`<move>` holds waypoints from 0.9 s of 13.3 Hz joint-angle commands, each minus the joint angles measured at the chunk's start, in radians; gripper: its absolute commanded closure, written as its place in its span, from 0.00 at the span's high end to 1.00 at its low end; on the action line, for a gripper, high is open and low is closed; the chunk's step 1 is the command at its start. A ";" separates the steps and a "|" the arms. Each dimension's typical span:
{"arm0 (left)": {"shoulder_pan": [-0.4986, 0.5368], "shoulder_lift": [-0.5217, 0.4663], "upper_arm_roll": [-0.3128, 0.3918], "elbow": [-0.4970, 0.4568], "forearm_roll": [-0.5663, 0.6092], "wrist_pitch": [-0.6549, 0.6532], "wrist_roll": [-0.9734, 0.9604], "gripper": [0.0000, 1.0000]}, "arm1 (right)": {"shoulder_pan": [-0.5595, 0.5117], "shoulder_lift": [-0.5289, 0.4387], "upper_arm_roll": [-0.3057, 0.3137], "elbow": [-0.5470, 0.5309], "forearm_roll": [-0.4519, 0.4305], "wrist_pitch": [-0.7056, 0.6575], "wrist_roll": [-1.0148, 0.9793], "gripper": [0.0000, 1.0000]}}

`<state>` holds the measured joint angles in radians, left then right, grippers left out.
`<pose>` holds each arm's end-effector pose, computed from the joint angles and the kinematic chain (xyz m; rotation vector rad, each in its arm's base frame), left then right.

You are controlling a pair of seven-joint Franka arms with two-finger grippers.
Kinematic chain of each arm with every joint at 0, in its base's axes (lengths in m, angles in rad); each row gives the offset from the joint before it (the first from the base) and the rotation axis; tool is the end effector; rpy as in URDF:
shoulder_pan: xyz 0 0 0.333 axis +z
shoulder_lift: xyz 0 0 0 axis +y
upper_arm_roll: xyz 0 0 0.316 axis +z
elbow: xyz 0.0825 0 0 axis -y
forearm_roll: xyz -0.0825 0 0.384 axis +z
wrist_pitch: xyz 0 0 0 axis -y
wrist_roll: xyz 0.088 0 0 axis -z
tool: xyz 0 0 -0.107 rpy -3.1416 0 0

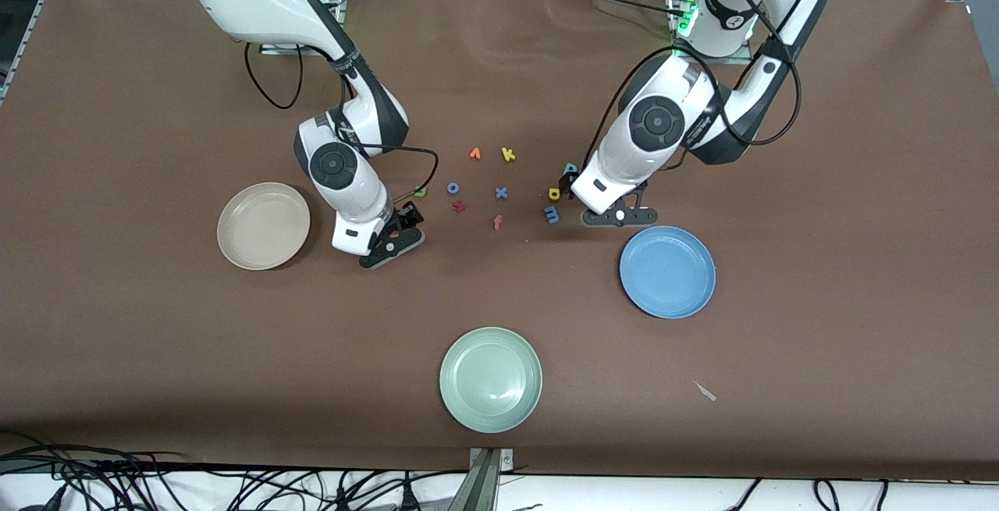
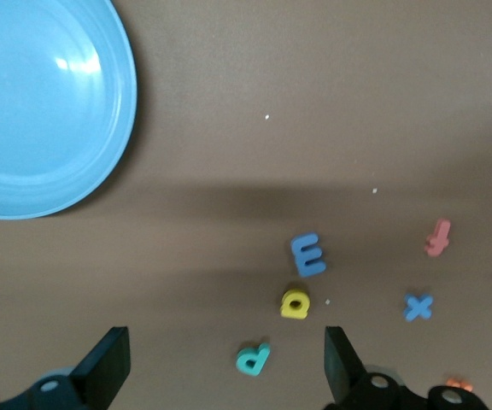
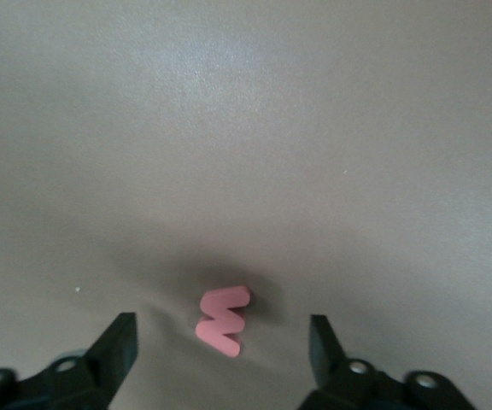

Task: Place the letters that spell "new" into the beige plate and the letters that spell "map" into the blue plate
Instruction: 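Reach the right gripper to pink W while the left gripper reaches blue E, then grasp pink W with the right gripper while the left gripper grasps blue E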

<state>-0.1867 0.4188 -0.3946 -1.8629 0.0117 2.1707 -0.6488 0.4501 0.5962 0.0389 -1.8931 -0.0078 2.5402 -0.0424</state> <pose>0.5308 -0.3308 0.3024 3.0543 0.1300 -0.2304 0.5635 0.2986 0.1909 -3.0039 -0.8159 -0.0721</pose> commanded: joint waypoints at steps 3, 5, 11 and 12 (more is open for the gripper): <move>-0.057 0.119 0.006 0.132 0.013 -0.011 -0.194 1.00 | -0.002 0.040 0.001 0.026 0.006 0.017 0.002 0.73; -0.073 0.153 0.008 0.139 0.013 0.001 -0.265 1.00 | -0.001 0.047 0.001 0.032 0.011 0.015 0.002 0.66; -0.123 0.228 0.010 0.146 0.147 0.072 -0.408 1.00 | -0.001 0.057 0.001 0.045 0.022 0.009 0.002 0.43; -0.123 0.239 0.010 0.142 0.187 0.072 -0.416 1.00 | -0.001 0.060 0.001 0.045 0.026 0.011 0.002 0.38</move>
<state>-0.2985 0.6255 -0.3934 -1.7467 0.1202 2.2426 -1.0312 0.4488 0.6309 0.0375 -1.8730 -0.0023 2.5469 -0.0394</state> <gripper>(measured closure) 0.000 0.564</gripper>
